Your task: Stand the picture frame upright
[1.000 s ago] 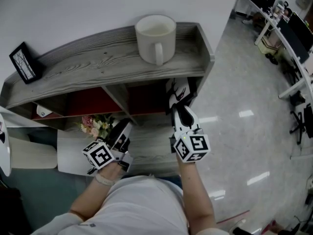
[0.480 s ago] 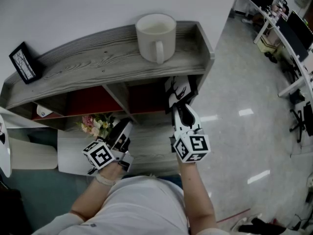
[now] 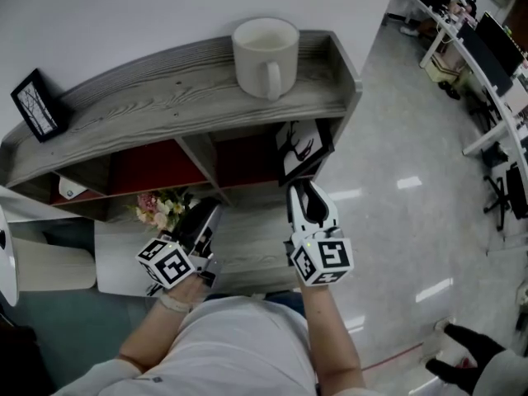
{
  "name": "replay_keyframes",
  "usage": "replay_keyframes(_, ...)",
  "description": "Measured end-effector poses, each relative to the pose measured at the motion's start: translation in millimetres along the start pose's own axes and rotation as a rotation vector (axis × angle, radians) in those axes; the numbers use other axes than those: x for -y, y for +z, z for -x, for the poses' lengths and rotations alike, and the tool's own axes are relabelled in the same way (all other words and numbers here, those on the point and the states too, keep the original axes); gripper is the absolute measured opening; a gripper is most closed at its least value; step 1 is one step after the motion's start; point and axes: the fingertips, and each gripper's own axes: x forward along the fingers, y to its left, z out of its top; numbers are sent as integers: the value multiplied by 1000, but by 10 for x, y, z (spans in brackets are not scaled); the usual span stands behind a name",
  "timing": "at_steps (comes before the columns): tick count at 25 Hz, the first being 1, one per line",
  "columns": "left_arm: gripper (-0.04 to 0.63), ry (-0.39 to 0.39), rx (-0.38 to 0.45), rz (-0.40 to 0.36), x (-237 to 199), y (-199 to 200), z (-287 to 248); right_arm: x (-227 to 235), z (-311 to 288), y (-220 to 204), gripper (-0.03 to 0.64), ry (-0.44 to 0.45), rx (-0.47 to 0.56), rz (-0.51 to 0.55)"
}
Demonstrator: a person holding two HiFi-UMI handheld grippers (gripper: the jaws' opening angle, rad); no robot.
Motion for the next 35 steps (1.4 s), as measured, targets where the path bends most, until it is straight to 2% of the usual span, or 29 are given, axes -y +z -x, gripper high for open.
replay_keyframes(7,103,-33,-58,-252,135,-18,71,-338,227,-91,103,2,-41,99)
replay_keyframes(14,100,-84,-101,-384,230,-102,127,-631,455,-47,84,-1,-38,162)
replay_keyframes(25,60,-155,-136,-473,345,-206,237,-792,686,-149,38,-53,-34,191)
replay_keyframes(35,35,-182,-150,-451,352,-253,278,-803,757,-206,35,-97,-42,208)
